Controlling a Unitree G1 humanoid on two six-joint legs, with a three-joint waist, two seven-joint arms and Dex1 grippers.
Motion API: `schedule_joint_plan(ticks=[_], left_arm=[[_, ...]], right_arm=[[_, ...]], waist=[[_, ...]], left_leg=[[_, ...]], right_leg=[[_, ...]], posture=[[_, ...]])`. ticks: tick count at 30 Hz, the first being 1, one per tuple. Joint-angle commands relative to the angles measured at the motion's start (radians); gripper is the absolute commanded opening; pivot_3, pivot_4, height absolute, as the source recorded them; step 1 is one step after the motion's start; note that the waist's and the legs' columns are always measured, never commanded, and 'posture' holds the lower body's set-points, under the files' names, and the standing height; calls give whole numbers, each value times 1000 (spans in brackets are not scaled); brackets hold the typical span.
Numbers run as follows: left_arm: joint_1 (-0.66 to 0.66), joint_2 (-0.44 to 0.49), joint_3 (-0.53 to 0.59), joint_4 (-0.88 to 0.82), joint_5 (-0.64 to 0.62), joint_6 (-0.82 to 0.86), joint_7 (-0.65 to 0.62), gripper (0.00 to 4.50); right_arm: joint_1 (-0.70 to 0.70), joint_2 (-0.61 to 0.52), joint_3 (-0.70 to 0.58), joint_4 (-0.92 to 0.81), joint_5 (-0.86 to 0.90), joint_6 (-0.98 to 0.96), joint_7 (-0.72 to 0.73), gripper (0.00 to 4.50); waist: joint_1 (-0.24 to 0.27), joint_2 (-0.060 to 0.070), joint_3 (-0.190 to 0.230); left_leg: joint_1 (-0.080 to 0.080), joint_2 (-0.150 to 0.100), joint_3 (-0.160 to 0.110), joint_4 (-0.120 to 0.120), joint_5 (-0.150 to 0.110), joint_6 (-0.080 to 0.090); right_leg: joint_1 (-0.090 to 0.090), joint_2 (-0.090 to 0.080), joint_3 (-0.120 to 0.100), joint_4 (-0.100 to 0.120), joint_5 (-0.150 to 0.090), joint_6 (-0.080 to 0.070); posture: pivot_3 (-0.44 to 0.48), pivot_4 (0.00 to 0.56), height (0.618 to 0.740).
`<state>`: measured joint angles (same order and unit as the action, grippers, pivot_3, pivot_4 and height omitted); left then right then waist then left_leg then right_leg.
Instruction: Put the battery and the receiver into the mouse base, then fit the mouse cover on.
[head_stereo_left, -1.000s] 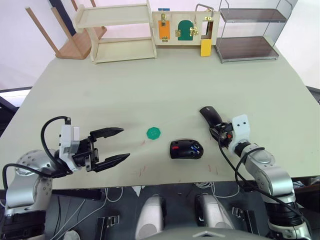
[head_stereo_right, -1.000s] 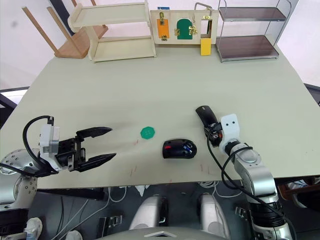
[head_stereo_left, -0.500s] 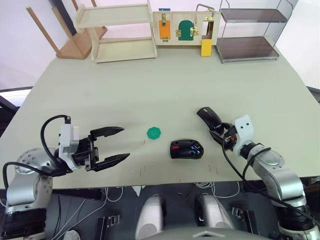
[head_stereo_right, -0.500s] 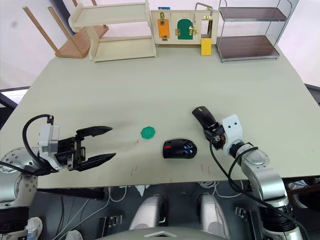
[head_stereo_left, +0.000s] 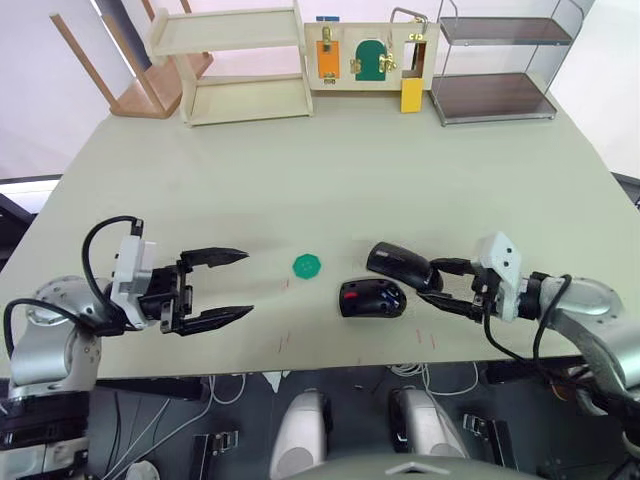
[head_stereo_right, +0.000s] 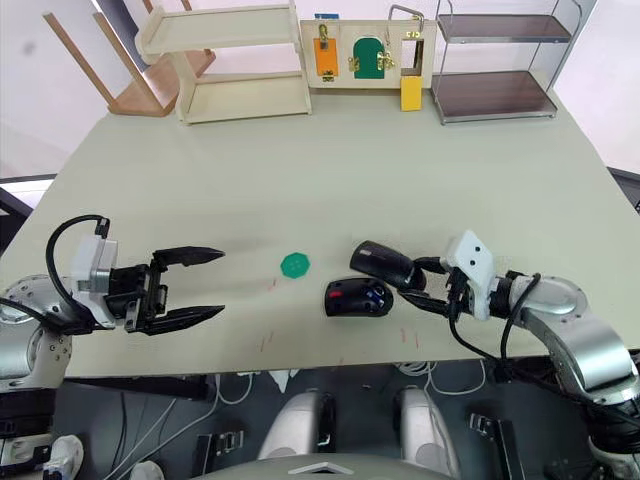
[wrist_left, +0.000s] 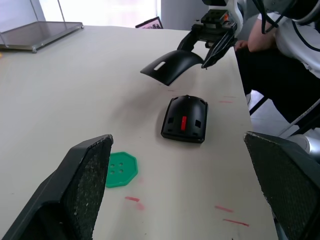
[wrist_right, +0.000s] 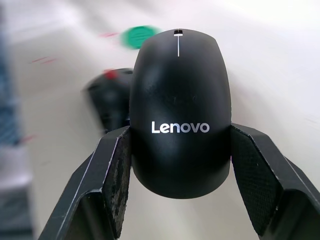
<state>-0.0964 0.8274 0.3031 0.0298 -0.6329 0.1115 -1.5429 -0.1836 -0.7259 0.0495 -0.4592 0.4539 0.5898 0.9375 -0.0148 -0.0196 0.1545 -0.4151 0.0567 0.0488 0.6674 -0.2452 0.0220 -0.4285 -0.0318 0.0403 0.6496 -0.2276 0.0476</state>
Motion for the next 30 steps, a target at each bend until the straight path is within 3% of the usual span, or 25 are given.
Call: schedule_joint_plan(ticks=[1, 17, 30], left_arm=[[-11, 17, 5, -17, -20, 1, -29, 4500], [2, 60, -9, -28, -59, 22, -72, 4500], [28, 70, -3, -56, -72, 24, -69, 4500]], right_arm=[[-70, -25, 35, -18, 16, 8, 54, 2408], [-272, -33, 292, 48, -152, -46, 155, 2408], [-399, -42, 387, 107, -232, 34, 211, 2408]], waist=[[0, 0, 0], [2, -1, 0], [2, -1, 1]], left_leg=[[0, 0, 0, 0, 0, 0], [-1, 0, 0, 1, 0, 0], [-1, 0, 0, 2, 0, 0]], right_leg=[[0, 0, 0, 0, 0, 0], [-2, -1, 0, 3, 1, -3], [-3, -1, 0, 6, 1, -4]], posture=[[0, 150, 740], [0, 150, 740], [0, 150, 740]])
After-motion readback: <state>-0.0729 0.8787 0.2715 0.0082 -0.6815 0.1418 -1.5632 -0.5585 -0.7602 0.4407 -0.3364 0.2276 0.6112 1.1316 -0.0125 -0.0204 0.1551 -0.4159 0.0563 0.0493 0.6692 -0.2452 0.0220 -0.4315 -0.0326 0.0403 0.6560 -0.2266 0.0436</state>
